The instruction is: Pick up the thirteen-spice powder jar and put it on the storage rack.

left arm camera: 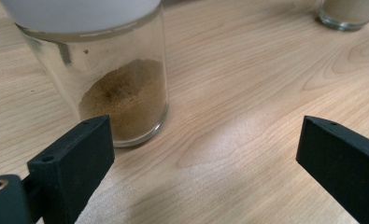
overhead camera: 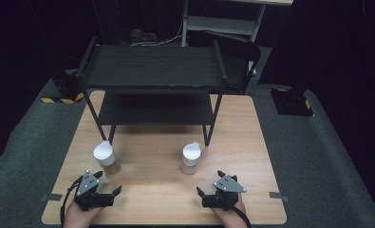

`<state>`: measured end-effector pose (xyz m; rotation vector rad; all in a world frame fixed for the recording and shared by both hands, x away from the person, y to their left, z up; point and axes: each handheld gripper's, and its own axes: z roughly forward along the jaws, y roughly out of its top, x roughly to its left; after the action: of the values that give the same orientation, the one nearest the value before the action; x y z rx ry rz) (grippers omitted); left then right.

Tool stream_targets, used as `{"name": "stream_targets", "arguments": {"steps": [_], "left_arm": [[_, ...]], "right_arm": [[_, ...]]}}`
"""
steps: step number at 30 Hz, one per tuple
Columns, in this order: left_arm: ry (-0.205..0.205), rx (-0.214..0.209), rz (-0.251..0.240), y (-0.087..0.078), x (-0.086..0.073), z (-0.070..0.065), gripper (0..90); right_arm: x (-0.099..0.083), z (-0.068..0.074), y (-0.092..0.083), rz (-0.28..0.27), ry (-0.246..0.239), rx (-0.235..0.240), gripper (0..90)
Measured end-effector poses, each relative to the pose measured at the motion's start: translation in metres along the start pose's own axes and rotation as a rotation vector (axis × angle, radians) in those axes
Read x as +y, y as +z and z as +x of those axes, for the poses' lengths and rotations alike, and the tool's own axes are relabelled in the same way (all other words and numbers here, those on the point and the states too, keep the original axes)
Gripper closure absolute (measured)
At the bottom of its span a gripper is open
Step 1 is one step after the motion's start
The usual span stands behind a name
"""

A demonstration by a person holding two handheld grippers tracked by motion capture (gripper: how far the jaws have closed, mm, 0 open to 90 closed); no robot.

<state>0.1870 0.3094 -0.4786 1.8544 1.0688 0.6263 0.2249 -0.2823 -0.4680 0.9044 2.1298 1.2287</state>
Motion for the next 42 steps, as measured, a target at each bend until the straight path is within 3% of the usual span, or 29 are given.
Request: {"name": "stream_targets", "arguments": {"steps": [8, 16, 29, 42], "left_arm": [[0.001, -0.007, 0.020, 0.002, 0.004, 0.001, 2.6], [0.048, 0.006, 0.055, 0.005, 0.009, -0.006, 2.4], [0.025, 0.013, 0.050, 0.005, 0.009, -0.006, 2.3], [0.001, 0.003, 0.021, 0.002, 0.004, -0.002, 2.3]], "right_arm": [[0.005, -0.001, 0.001, 0.038, 0.009, -0.004, 0.0], [0.009, 0.003, 0.002, 0.061, -0.014, -0.009, 0.2], [0.007, -0.006, 0.001, 0.056, 0.007, 0.030, 0.2], [0.007, -0.005, 0.000, 0.055, 0.005, 0.026, 0.1]]}}
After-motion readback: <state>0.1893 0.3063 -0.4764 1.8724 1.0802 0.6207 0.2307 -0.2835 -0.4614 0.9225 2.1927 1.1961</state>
